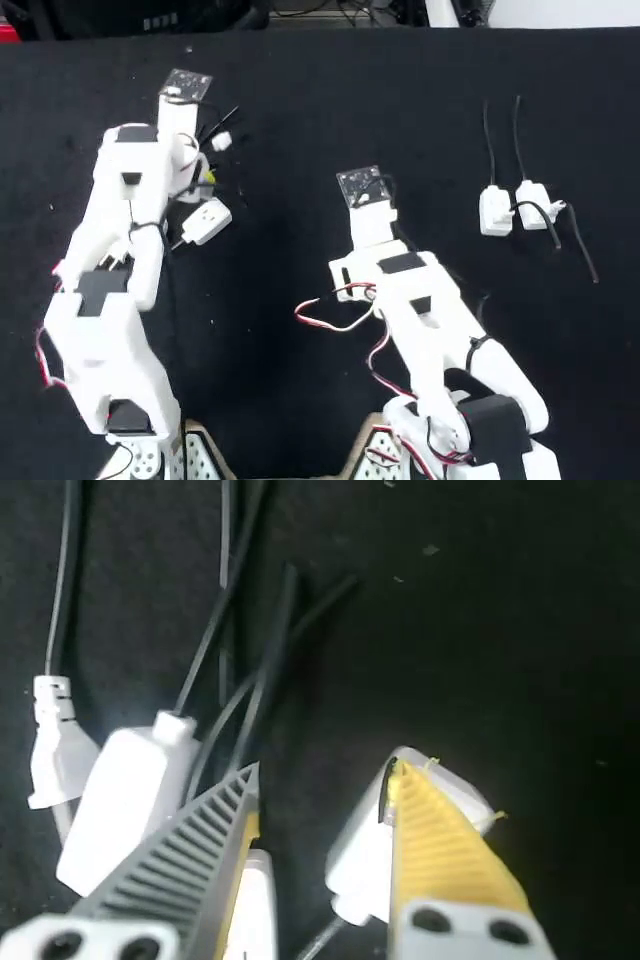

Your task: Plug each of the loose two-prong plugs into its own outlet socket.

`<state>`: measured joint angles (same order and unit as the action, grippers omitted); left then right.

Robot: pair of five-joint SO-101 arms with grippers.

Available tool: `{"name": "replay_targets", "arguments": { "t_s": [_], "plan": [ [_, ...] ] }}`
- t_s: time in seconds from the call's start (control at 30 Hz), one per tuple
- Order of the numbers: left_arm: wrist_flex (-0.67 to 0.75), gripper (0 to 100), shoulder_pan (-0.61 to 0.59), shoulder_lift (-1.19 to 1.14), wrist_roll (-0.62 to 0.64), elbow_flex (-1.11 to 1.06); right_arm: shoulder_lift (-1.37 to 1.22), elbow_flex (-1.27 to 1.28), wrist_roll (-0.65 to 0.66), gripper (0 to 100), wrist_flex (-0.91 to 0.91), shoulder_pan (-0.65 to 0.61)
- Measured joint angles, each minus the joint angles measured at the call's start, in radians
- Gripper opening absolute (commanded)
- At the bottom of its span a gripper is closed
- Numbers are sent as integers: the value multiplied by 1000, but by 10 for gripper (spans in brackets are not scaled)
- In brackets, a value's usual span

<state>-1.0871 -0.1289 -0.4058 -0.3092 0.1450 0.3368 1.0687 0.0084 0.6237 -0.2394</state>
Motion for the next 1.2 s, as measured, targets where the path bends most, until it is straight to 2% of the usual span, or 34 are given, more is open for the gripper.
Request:
{"name": "replay_targets", "arguments": {
  "t_s": [0.17, 0.3, 0.4, 0.6, 0.77, 0.97, 1.2],
  "plan": [
    [-109, 209, -38, -120, 0, 163, 0, 0, 0, 234, 0, 0],
    [-166, 209, -41, -164, 0, 199, 0, 0, 0, 234, 0, 0],
    [-227, 209, -18, -170, 0, 209, 0, 0, 0, 234, 0, 3],
    [-370, 209, 63, -163, 0, 192, 0, 0, -5, 234, 0, 100],
    [-339, 209, 146, -66, 0, -11, 0, 0, -6, 234, 0, 157],
    [-259, 209, 265, 215, 0, -339, 0, 0, -6, 234, 0, 167],
    [-132, 209, 285, 600, -34, -744, 0, 0, -6, 234, 0, 167]
  ]
}}
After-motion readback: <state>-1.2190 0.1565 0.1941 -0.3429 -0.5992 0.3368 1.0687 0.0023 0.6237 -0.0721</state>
